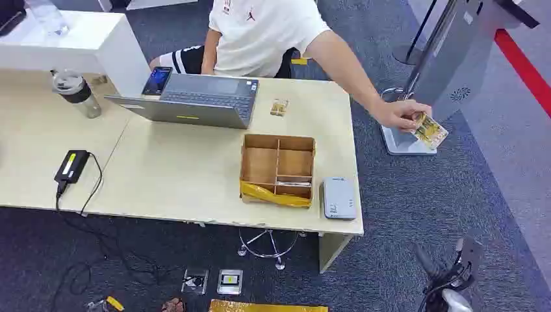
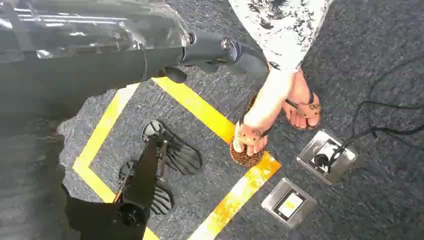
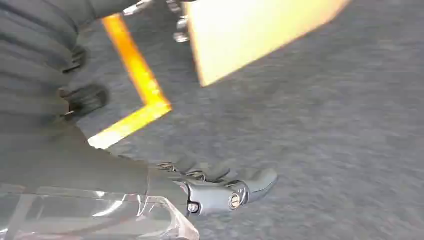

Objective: Pass the card to the sensor for recognition and then transmit it.

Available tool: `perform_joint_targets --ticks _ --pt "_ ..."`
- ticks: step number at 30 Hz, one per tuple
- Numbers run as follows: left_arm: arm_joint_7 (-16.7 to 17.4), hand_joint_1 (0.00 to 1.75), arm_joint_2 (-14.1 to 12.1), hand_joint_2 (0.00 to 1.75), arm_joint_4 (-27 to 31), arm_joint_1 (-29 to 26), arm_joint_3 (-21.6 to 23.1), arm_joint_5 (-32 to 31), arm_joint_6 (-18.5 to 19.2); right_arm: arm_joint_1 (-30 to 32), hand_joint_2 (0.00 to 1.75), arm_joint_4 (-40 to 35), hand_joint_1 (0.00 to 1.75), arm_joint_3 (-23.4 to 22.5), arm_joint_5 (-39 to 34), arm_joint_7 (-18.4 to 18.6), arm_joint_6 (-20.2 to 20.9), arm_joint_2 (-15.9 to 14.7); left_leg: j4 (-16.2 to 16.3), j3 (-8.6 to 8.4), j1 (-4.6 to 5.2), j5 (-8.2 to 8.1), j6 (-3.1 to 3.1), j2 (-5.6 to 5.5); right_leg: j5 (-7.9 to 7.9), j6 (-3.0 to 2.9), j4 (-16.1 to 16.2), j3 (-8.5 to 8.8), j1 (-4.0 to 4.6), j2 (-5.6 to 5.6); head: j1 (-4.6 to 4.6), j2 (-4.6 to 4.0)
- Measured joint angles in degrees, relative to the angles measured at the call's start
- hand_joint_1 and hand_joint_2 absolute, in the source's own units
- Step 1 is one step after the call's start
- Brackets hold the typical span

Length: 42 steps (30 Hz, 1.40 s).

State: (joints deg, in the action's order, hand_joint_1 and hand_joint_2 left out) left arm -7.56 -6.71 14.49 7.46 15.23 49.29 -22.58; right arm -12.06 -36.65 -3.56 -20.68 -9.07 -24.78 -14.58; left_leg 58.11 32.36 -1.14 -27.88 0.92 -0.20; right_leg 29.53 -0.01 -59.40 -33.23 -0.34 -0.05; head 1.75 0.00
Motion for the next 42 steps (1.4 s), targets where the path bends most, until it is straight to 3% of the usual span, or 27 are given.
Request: perform_joint_targets --ticks 5,9,18,30,42 --pt "0.5 0.00 0.0 1.75 -0.7 0.1 0.1 0.4 -0.5 -0.7 1.75 -9.2 0.00 -6.0 1.3 1.3 -2.7 -0.8 0.0 0.00 0.01 0.00 0.00 -0.01 0.01 -0.01 0.0 -0.02 0.00 -0.02 0.02 0.00" --pt "0.5 0.00 0.0 1.75 -0.7 0.0 0.0 0.3 -0.4 -0.5 1.75 -8.7 0.00 -5.6 1.5 1.5 -2.8 -0.9 0.0 0.08 0.03 0.00 0.00 -0.14 0.01 0.00 0.0 0.00 -0.02 -0.19 0.02 0.00" --pt "0.5 0.00 -0.2 1.75 -0.9 0.1 1.1 -1.4 0.0 -5.7 1.75 -23.0 0.00 -6.0 10.4 1.3 -3.8 -1.7 0.0 0.05 0.14 0.10 -0.11 -0.32 0.00 0.01 -0.1 0.07 -0.13 -0.37 0.00 0.00" --pt "0.5 0.00 -0.3 1.75 -1.3 0.1 3.5 -3.4 1.0 -14.2 1.75 -39.1 0.00 1.1 27.3 0.3 0.8 0.3 0.0 0.06 0.13 0.11 -0.09 -0.37 0.00 0.01 -0.1 0.09 -0.10 -0.42 0.02 0.00" --pt "0.5 0.00 -0.6 1.75 -1.6 0.1 5.8 -5.0 2.1 -21.0 1.75 -46.3 0.00 11.5 45.1 -2.1 6.7 5.5 0.0 0.09 0.12 0.12 -0.09 -0.43 0.00 0.01 -0.1 0.09 -0.09 -0.45 0.04 0.00"
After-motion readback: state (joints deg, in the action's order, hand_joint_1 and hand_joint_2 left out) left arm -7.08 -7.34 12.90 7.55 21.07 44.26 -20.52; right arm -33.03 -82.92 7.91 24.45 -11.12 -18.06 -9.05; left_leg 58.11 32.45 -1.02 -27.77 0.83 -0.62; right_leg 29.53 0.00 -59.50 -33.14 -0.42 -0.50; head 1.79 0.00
